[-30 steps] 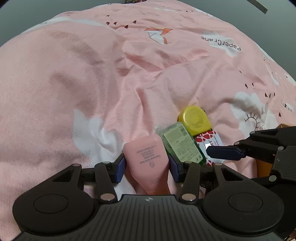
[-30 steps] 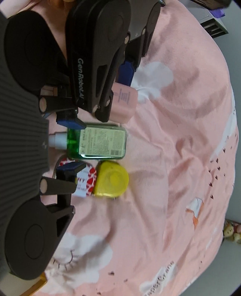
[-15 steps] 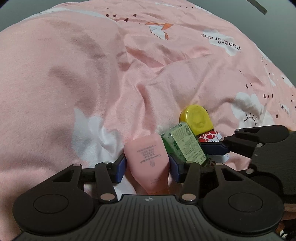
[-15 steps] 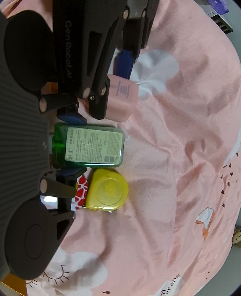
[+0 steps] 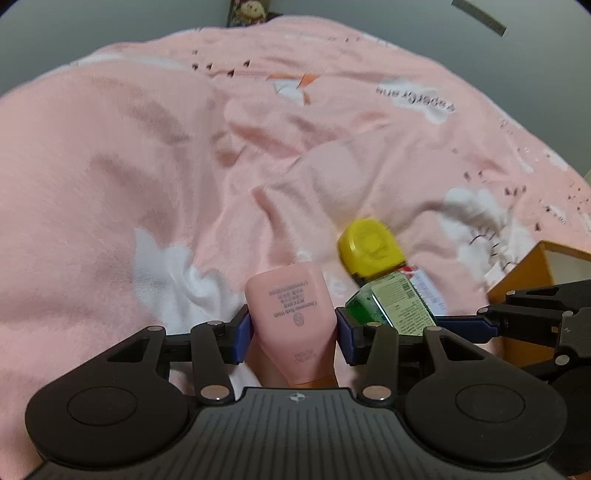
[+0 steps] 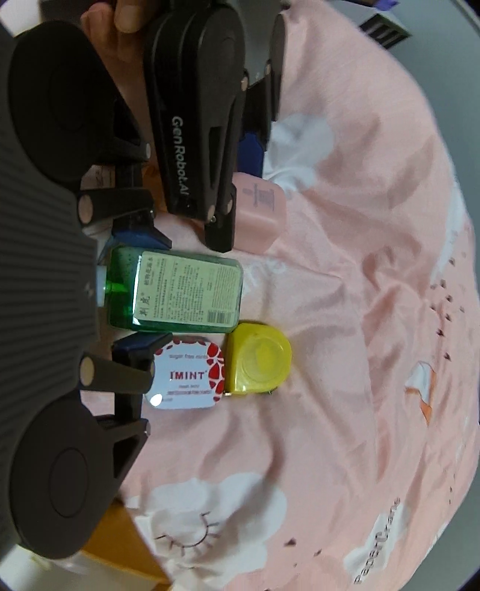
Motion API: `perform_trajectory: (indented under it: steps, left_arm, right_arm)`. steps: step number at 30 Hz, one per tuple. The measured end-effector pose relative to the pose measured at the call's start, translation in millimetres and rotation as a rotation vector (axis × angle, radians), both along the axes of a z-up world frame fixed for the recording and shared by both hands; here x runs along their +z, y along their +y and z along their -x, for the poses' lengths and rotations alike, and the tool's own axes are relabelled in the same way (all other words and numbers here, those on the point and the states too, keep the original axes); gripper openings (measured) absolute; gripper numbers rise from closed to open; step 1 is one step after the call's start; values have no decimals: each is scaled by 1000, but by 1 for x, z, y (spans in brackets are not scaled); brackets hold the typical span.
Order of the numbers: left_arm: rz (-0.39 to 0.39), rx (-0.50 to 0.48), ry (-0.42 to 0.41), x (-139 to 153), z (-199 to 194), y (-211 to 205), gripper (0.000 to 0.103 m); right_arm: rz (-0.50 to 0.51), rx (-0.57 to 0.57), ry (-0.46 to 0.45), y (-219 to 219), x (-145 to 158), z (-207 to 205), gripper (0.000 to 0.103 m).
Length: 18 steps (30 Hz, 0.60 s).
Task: Organize rigid objects
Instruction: 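Grasp the green gel bottle with the right tool while the left tool grasps the pink bottle, then carry both bottles into the box and open both tools to release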
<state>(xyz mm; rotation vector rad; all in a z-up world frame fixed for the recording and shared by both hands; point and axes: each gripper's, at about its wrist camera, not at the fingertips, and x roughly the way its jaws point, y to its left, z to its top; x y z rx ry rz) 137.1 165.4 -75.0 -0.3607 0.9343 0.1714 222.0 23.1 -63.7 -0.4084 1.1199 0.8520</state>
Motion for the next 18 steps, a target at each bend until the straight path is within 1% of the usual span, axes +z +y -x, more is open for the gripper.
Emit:
perform_trajectory:
  steps: [3, 6, 9, 14, 18]
  left_arm:
    - [-8, 1, -35, 12, 6, -5, 52]
    - [-19, 2, -79, 29, 14, -13, 52]
    - [-20, -12, -130, 49, 20, -24, 52]
    - [8, -66, -215, 84, 24, -47, 52]
    - [46, -147, -267, 108, 19, -75, 52]
  right_arm:
    - [-31, -36, -27, -10, 12, 6, 46]
    - [-52, -78, -66, -20, 24, 12, 46]
    - [-94, -134, -101, -36, 42, 20, 46]
    - [-170, -219, -176, -70, 81, 31, 46]
    - [-194, -272, -242, -103, 111, 39, 46]
